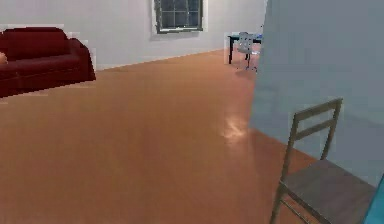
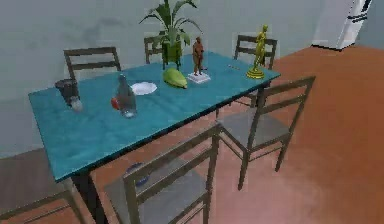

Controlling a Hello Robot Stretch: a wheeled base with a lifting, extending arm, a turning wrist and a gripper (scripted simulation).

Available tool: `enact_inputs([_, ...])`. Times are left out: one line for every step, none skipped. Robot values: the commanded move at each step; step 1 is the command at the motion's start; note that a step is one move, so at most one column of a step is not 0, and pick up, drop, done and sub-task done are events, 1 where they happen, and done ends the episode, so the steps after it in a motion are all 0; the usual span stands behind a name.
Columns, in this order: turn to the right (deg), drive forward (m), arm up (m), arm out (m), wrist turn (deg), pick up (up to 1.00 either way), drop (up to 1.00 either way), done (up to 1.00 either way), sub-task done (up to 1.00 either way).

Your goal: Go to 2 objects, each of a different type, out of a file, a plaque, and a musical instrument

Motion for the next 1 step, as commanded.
enact_inputs([0.0,1.0,0.0,0.0,0.0,0.0,0.0,0.0,0.0])
